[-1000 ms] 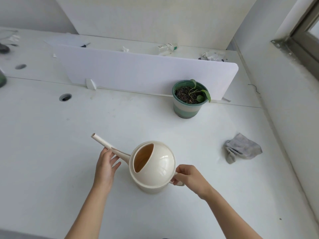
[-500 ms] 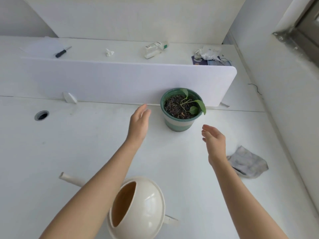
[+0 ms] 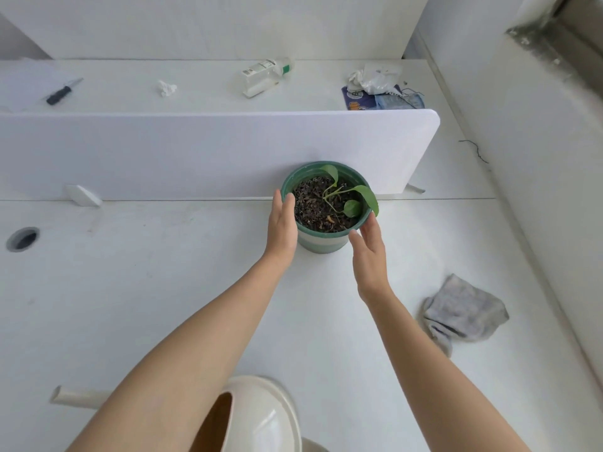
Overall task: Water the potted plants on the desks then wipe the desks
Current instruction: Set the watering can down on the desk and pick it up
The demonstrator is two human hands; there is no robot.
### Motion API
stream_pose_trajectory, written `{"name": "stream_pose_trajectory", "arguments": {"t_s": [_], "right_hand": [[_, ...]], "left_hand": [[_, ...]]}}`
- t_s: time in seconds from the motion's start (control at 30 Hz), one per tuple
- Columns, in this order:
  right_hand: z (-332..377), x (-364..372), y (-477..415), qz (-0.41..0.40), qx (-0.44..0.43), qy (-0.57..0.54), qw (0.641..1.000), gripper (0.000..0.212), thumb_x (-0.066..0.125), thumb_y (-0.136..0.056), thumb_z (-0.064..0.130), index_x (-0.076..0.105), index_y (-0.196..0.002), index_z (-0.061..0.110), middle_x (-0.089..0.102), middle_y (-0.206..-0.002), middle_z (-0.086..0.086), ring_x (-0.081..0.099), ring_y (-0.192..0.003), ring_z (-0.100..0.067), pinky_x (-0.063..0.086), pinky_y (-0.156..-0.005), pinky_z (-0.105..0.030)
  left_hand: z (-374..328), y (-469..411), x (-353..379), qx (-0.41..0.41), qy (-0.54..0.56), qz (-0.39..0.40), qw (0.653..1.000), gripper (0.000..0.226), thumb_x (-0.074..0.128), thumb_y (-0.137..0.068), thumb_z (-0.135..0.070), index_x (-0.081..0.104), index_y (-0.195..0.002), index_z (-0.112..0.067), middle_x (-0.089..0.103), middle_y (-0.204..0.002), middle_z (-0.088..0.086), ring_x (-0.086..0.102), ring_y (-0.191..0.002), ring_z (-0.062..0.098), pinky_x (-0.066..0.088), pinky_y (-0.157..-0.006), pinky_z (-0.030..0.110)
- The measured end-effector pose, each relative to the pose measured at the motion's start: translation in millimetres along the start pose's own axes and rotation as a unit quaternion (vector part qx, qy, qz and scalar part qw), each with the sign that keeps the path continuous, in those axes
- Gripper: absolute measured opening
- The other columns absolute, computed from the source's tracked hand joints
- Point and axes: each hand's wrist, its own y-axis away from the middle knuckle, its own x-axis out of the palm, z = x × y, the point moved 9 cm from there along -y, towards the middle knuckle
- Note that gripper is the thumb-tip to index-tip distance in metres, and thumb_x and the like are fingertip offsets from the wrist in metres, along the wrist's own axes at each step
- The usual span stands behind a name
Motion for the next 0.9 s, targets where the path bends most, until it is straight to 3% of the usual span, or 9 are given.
{"name": "stream_pose_trajectory", "arguments": {"t_s": [0.13, 0.23, 0.3, 0.37, 0.43, 0.53, 0.7, 0.8, 0.9], "right_hand": [[9, -7, -10, 0.001, 0.004, -0.005, 1.0, 0.047, 0.036, -0.093, 0.004, 0.034, -0.139, 0.013, 0.043, -0.141, 0.0, 0.041, -0.124, -0.009, 0.033, -0.104, -0.021], [15, -16, -11, -0.008, 0.009, -0.002, 1.0, 0.042, 0.037, -0.095, 0.009, 0.038, -0.137, 0.011, 0.046, -0.13, 0.006, 0.042, -0.118, -0.006, 0.034, -0.1, -0.017], [11, -22, -6, -0.034, 0.02, -0.006, 0.999, 0.044, 0.037, -0.096, 0.013, 0.032, -0.14, 0.01, 0.041, -0.14, 0.002, 0.038, -0.126, -0.008, 0.028, -0.1, -0.016], [9, -17, 0, -0.036, 0.014, -0.003, 0.999, 0.045, 0.038, -0.095, 0.011, 0.031, -0.14, 0.011, 0.04, -0.141, 0.001, 0.038, -0.123, -0.004, 0.029, -0.097, -0.01], [8, -3, 6, -0.014, -0.005, 0.015, 1.0, 0.047, 0.038, -0.094, 0.008, 0.031, -0.14, 0.013, 0.04, -0.141, 0.003, 0.039, -0.123, -0.003, 0.031, -0.098, -0.008], [2, 9, 7, 0.007, -0.006, 0.03, 1.0, 0.058, 0.039, -0.093, 0.012, 0.015, -0.146, 0.017, 0.023, -0.154, 0.002, 0.021, -0.139, -0.007, 0.018, -0.116, -0.027], [0, 10, -2, 0.005, 0.032, 0.019, 0.999, 0.062, 0.037, -0.096, 0.018, 0.002, -0.146, 0.015, 0.006, -0.157, 0.003, 0.006, -0.143, -0.008, 0.008, -0.112, -0.021], [8, 6, -11, 0.004, 0.025, 0.018, 1.0, 0.059, 0.039, -0.094, 0.018, 0.012, -0.146, 0.015, 0.019, -0.155, -0.003, 0.018, -0.142, -0.014, 0.015, -0.117, -0.031], [11, -2, -5, 0.004, 0.042, 0.02, 0.999, 0.056, 0.04, -0.094, 0.021, 0.016, -0.146, 0.017, 0.023, -0.154, -0.003, 0.021, -0.141, -0.015, 0.019, -0.115, -0.031]], "left_hand": [[4, 8, -2, 0.01, -0.008, 0.021, 1.0, 0.054, 0.03, -0.099, -0.032, 0.019, -0.147, -0.012, 0.025, -0.153, -0.004, 0.024, -0.14, 0.009, 0.019, -0.116, 0.027], [6, 11, -10, 0.029, -0.024, 0.026, 0.999, 0.027, 0.028, -0.1, -0.023, 0.037, -0.126, -0.023, 0.042, -0.113, -0.029, 0.039, -0.105, -0.014, 0.03, -0.088, 0.001], [1, 5, -20, 0.031, -0.023, 0.007, 0.999, 0.018, 0.026, -0.101, -0.022, 0.043, -0.105, -0.025, 0.041, -0.094, -0.024, 0.042, -0.09, -0.011, 0.03, -0.087, 0.011], [-2, -6, -26, 0.024, -0.01, -0.005, 1.0, 0.024, 0.025, -0.101, -0.024, 0.048, -0.109, -0.023, 0.044, -0.103, -0.018, 0.044, -0.104, 0.003, 0.028, -0.099, 0.025], [-5, -12, -20, 0.013, -0.01, 0.02, 1.0, 0.042, 0.027, -0.098, -0.037, 0.038, -0.135, -0.02, 0.043, -0.138, -0.006, 0.036, -0.13, 0.012, 0.023, -0.113, 0.032], [4, -14, -6, -0.014, -0.041, 0.068, 0.997, 0.082, 0.032, -0.08, -0.065, 0.026, -0.146, -0.017, 0.028, -0.154, 0.0, 0.025, -0.141, 0.012, 0.019, -0.118, 0.039], [5, 0, 0, 0.011, -0.054, 0.045, 0.997, 0.056, 0.025, -0.1, -0.031, 0.005, -0.148, -0.012, 0.005, -0.159, 0.001, 0.007, -0.145, 0.011, 0.007, -0.117, 0.027], [4, 8, 2, 0.034, -0.093, 0.055, 0.994, 0.058, 0.026, -0.1, -0.031, 0.002, -0.148, -0.009, 0.003, -0.159, 0.004, 0.003, -0.145, 0.012, 0.004, -0.115, 0.025], [-10, 15, -5, 0.033, -0.132, 0.068, 0.988, 0.061, 0.03, -0.097, -0.039, 0.011, -0.148, -0.009, 0.012, -0.157, 0.007, 0.009, -0.144, 0.014, 0.006, -0.118, 0.032]]}}
